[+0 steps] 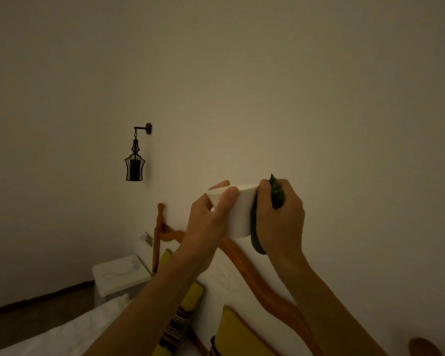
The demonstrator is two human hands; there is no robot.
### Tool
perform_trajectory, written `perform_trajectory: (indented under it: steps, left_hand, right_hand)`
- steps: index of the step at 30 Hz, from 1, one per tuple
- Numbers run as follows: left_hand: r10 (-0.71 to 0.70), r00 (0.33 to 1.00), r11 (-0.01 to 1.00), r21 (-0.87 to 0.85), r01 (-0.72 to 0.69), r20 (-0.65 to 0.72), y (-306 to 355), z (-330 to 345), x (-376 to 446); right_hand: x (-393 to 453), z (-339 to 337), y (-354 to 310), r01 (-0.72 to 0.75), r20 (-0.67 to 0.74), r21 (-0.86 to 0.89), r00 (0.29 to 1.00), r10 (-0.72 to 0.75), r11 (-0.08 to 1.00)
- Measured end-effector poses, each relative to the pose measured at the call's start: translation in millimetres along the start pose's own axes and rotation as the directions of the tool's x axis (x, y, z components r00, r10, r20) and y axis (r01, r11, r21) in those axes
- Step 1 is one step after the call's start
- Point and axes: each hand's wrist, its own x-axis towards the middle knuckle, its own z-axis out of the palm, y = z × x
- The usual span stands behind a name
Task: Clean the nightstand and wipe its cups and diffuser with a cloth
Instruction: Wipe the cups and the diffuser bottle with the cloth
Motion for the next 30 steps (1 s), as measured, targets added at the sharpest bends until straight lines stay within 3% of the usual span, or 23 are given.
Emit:
perform_trajectory:
  steps: [5,9,11,15,18,20,22,23,24,25,27,28,30]
  left_hand:
    - [0.019,0.999,1.000,0.020,-0.018,-0.043,-1,7,-7]
    - [0.172,0.983,0.976,0.144,-0.161,-0.062,3,7,-11]
    - [0.263,0.963,0.946,0.211,-0.245,-0.063,3,6,-14]
    - [0.255,0.966,0.951,0.193,-0.241,-0.051,10,0,-15]
    - [0.068,0.995,0.998,0.000,-0.068,-0.066,16,-4,-9]
    - [0.021,0.998,0.999,-0.030,-0.023,-0.055,18,-3,-10]
    - [0.016,1.000,0.999,-0.028,-0.017,-0.020,17,0,-12]
    - [0.006,1.000,0.999,-0.044,-0.006,0.001,17,2,-13]
    - [-0.007,1.000,0.997,-0.072,0.009,0.020,16,4,-14]
    - [-0.019,0.999,0.994,-0.105,0.023,0.034,15,5,-15]
    - [-0.015,0.998,0.988,-0.153,0.024,0.057,12,8,-15]
    - [0.003,0.999,0.989,-0.148,0.004,0.053,10,9,-16]
    - [0.040,0.999,0.993,-0.113,-0.038,0.019,7,13,-16]
  right_hand:
    - [-5,1,-2,-0.078,-0.011,0.102,0.997,0.079,0.992]
    - [-9,5,-6,-0.398,0.107,0.325,0.917,0.385,0.858]
    - [-14,6,-7,-0.491,0.205,0.385,0.871,0.446,0.782]
    - [-23,7,-8,-0.365,0.268,0.352,0.922,0.281,0.862]
    - [-32,11,-7,-0.056,0.164,0.168,0.986,0.028,0.984]
    - [-37,13,-7,0.100,0.105,0.051,0.989,-0.105,0.994]
    - [-38,15,-6,0.070,-0.001,0.119,0.998,-0.070,0.990]
    - [-36,15,-7,-0.039,-0.034,0.231,0.998,0.048,0.972]
    - [-33,14,-9,-0.206,-0.011,0.366,0.974,0.226,0.907]
    - [-30,13,-11,-0.396,0.067,0.473,0.907,0.416,0.787]
    - [-27,11,-12,-0.654,0.307,0.592,0.723,0.619,0.470]
    - [-27,11,-10,-0.691,0.373,0.626,0.672,0.639,0.362]
    - [-29,14,-5,-0.676,0.365,0.671,0.659,0.657,0.304]
